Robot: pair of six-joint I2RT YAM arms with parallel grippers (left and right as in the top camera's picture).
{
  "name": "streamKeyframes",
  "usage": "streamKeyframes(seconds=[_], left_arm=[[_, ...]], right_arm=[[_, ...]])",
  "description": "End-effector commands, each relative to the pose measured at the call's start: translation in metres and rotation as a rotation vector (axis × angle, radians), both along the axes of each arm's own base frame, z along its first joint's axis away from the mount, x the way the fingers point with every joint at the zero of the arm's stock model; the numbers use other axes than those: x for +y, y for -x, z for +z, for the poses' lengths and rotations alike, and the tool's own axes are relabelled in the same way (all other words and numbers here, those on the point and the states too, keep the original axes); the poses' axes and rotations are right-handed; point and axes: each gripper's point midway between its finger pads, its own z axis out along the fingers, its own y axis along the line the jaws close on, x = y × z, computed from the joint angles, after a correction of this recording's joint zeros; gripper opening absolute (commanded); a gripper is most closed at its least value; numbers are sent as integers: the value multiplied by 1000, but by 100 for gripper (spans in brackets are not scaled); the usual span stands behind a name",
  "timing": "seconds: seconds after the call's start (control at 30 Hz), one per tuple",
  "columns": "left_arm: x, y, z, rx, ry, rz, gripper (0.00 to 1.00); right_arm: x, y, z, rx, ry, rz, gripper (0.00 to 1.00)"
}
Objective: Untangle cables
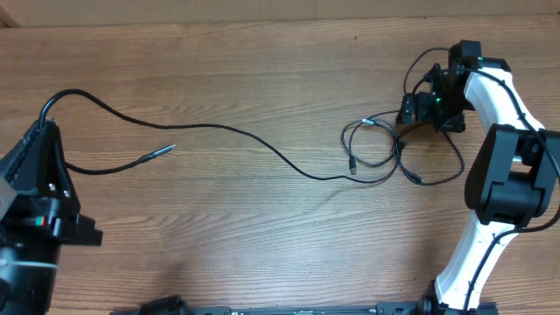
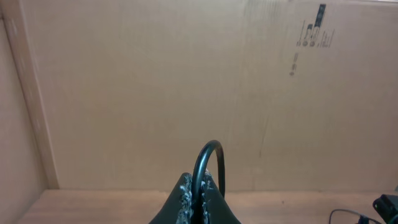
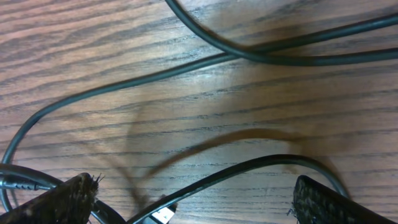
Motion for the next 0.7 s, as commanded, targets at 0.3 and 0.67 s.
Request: streamKeyframes(seconds=[0.3, 0.67], left_arm=[[9, -22, -11, 59, -8, 21, 4], [10, -26, -13, 72, -4, 19, 4]], right_arm=[[4, 42, -46, 113, -4, -10, 87], [4, 45, -53, 110, -4, -9, 4]])
